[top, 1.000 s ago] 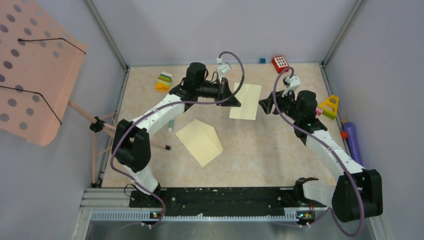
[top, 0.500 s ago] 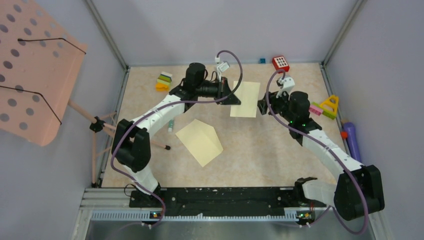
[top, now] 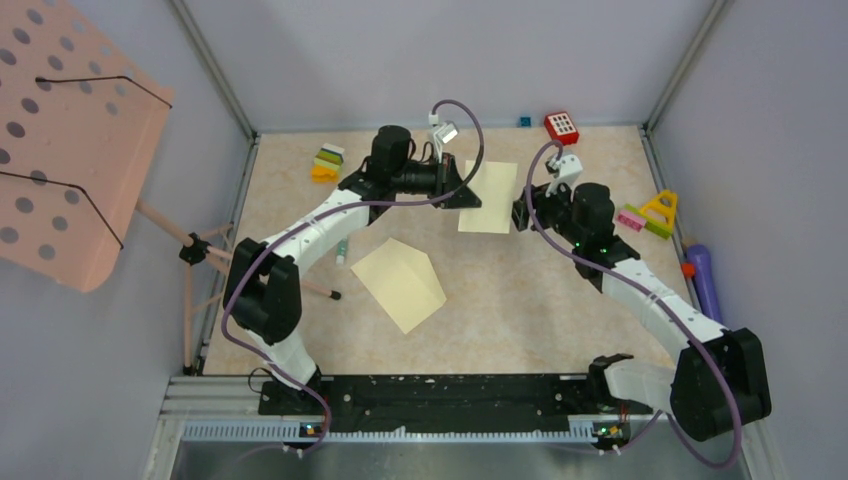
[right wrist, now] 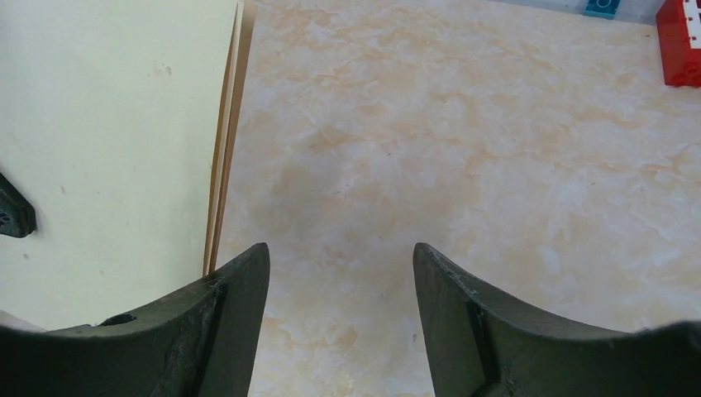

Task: Place the letter into the envelope and seal it
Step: Adjust the letter at the center of the board.

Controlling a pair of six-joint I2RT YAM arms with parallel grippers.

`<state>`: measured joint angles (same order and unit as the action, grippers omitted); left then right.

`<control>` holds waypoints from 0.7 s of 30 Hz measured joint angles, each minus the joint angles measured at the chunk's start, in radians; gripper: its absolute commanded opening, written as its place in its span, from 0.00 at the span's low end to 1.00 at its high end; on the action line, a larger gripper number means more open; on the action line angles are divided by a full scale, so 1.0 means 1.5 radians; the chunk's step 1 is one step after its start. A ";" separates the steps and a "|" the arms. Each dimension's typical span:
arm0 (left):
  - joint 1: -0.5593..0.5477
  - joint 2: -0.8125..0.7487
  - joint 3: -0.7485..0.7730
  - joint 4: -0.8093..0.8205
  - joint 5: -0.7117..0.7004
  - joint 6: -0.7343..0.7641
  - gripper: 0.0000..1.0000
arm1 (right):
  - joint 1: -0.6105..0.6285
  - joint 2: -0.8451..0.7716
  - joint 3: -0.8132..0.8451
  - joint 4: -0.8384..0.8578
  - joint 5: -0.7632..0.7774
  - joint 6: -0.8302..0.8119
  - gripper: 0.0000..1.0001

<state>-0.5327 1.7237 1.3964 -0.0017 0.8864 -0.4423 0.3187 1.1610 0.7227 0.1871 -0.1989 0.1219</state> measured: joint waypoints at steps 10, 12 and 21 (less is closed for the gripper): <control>0.000 0.000 0.000 -0.001 -0.004 0.002 0.00 | -0.004 0.000 0.009 -0.010 0.003 -0.017 0.70; 0.000 0.000 0.000 -0.001 -0.002 0.005 0.00 | -0.020 -0.001 0.013 -0.010 -0.013 -0.014 0.70; 0.005 -0.015 -0.007 0.002 0.046 0.002 0.00 | -0.226 -0.005 0.013 0.055 -0.281 0.105 0.70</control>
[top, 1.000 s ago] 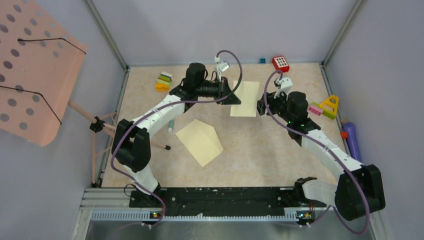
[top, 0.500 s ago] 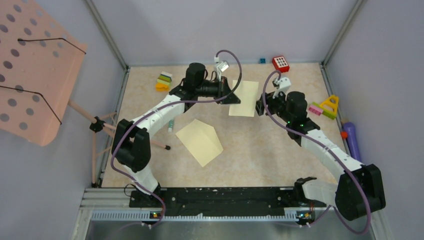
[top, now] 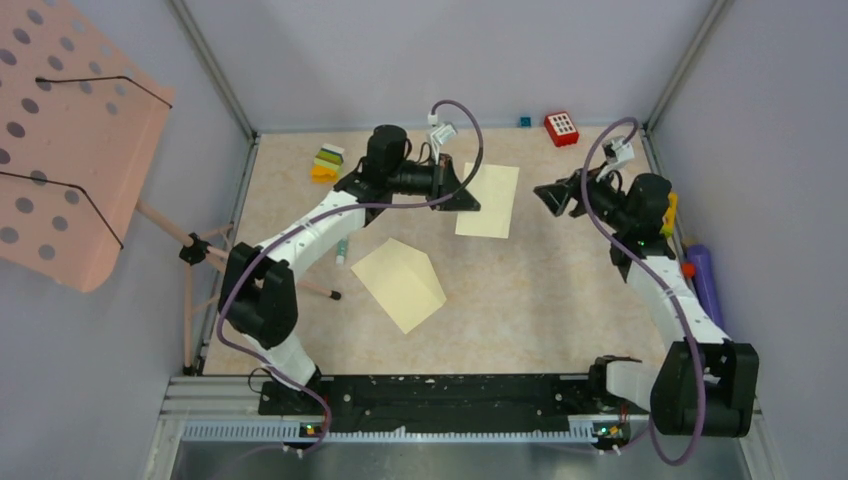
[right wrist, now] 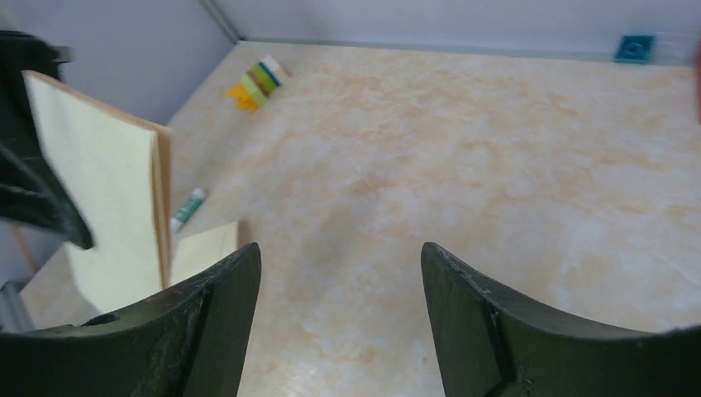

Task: Place the letter into the envelope and seal it
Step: Adjust the letter at the center of the board.

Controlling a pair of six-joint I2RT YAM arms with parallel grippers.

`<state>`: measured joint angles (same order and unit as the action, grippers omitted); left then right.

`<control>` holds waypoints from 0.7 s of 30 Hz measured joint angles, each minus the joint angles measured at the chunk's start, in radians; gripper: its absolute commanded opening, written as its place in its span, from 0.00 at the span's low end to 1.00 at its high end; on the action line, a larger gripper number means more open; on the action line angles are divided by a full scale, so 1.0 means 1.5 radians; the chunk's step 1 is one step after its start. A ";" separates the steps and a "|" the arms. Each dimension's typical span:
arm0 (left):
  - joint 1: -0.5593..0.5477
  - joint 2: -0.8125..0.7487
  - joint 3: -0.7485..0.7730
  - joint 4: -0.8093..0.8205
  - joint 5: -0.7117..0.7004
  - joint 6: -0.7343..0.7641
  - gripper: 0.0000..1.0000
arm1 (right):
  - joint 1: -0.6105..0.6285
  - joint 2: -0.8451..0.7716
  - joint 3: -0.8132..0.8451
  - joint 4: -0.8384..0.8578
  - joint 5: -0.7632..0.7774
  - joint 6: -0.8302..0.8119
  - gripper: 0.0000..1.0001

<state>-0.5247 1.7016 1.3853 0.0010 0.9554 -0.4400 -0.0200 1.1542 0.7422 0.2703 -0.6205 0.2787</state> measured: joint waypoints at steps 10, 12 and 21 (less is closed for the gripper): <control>0.006 -0.041 -0.017 0.046 0.043 -0.018 0.00 | 0.004 0.051 -0.054 0.395 -0.297 0.299 0.70; 0.007 -0.045 -0.025 0.061 0.050 -0.027 0.00 | 0.024 0.061 -0.065 0.445 -0.314 0.335 0.70; 0.009 -0.052 -0.057 0.108 0.069 -0.057 0.00 | 0.114 0.085 -0.071 0.512 -0.346 0.359 0.67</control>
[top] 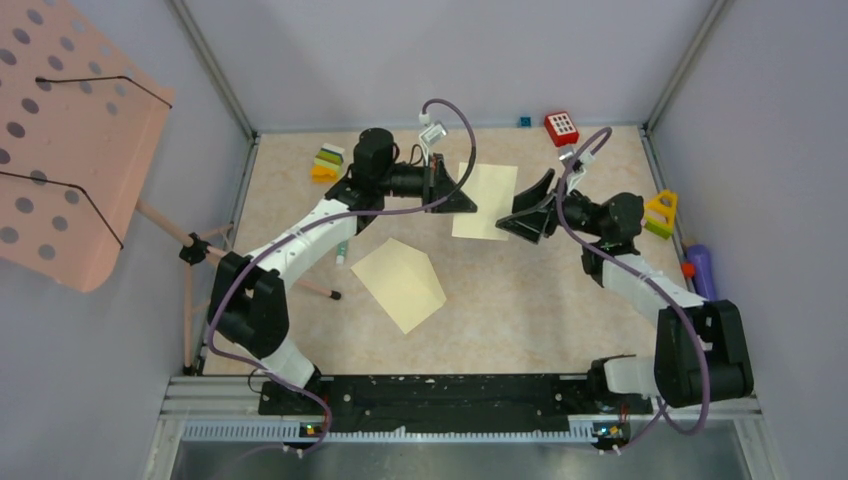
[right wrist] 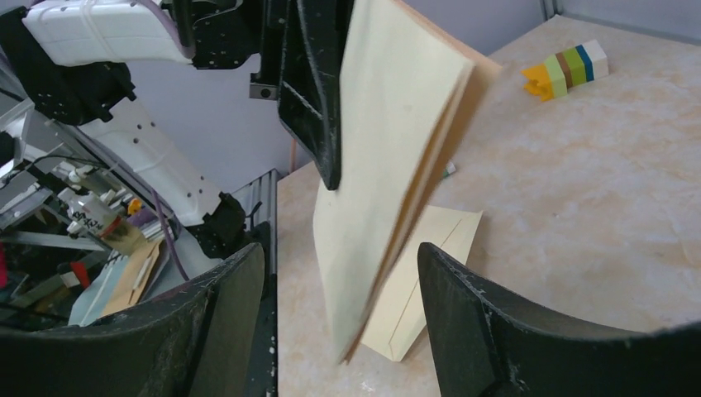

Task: Place the letter into the envelope and seal it
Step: Adjust the letter at the center of the board.

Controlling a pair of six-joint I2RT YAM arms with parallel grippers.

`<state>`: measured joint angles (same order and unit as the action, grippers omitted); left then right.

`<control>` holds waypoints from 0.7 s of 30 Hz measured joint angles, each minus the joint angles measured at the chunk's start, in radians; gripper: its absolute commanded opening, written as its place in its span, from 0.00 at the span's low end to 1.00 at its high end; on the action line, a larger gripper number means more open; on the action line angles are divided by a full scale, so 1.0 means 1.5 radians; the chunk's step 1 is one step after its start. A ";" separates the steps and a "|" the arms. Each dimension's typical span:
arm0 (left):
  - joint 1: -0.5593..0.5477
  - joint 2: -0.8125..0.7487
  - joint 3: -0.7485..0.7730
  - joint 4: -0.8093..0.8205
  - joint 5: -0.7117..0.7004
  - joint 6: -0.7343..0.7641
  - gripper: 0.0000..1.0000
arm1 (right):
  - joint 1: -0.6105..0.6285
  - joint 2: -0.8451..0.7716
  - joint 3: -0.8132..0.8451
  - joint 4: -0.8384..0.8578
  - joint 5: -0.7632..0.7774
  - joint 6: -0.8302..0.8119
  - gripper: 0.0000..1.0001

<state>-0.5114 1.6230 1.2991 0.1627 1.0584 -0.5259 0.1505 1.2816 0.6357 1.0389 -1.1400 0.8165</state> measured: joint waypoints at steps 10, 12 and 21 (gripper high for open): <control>0.000 -0.003 -0.019 0.075 0.035 -0.051 0.00 | 0.000 0.067 0.000 0.079 -0.002 0.063 0.60; 0.000 -0.003 -0.021 0.083 0.035 -0.054 0.00 | 0.000 0.081 0.001 0.118 -0.004 0.094 0.57; 0.000 -0.003 -0.023 0.085 0.035 -0.052 0.00 | 0.003 0.124 0.010 0.254 -0.009 0.202 0.29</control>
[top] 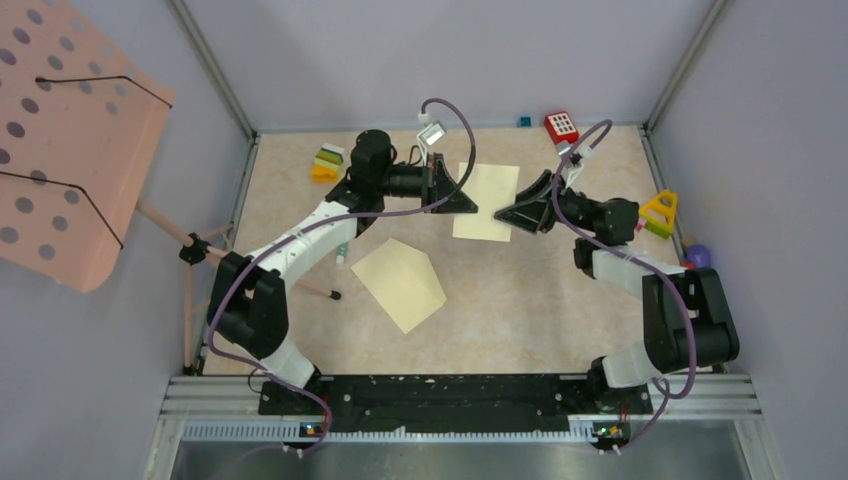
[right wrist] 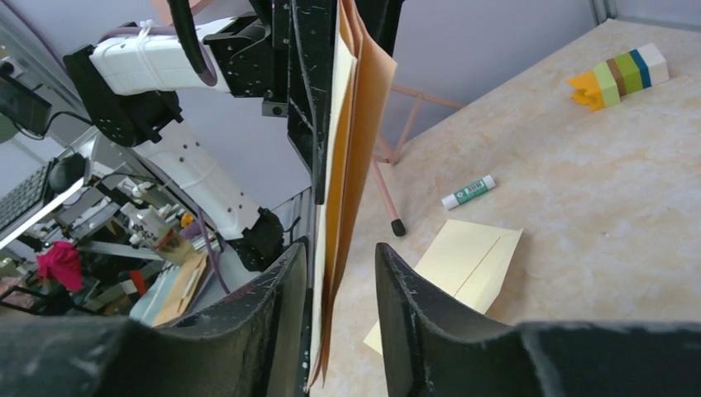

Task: Place the letter into the envelope and seal it
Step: Adjust the letter at the center of the board, then adjust the envelope at the center of the board.

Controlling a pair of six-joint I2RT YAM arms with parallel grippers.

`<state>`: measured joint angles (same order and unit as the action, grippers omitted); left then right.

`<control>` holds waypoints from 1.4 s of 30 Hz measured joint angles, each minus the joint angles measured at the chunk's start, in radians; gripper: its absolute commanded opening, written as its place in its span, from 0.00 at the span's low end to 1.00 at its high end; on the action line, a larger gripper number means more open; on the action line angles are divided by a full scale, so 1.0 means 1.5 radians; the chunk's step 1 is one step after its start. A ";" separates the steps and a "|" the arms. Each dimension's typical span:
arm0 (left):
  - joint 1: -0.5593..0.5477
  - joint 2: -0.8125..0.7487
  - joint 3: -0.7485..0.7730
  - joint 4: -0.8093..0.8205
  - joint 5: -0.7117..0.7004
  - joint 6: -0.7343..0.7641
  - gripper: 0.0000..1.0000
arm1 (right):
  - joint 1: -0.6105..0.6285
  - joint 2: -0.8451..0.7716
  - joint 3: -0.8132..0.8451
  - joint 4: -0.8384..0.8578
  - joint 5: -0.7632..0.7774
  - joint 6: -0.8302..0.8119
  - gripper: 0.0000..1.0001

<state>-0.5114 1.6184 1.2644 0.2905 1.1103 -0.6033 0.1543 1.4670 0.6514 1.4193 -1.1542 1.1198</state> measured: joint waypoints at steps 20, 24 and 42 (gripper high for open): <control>0.021 -0.011 0.001 -0.122 -0.047 0.117 0.97 | 0.017 -0.069 0.020 -0.180 -0.005 -0.119 0.00; 0.059 -0.044 0.001 -0.174 -0.079 0.166 0.99 | 0.009 -0.125 0.032 -0.304 0.022 -0.214 0.00; 0.108 -0.149 -0.069 -0.647 -0.433 0.665 0.98 | -0.066 -0.265 0.057 -0.674 0.252 -0.508 0.00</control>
<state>-0.3489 1.3952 1.1606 -0.6807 0.4606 0.3946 0.0559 1.0698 0.7372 0.4084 -0.7757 0.3576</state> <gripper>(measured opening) 0.983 0.003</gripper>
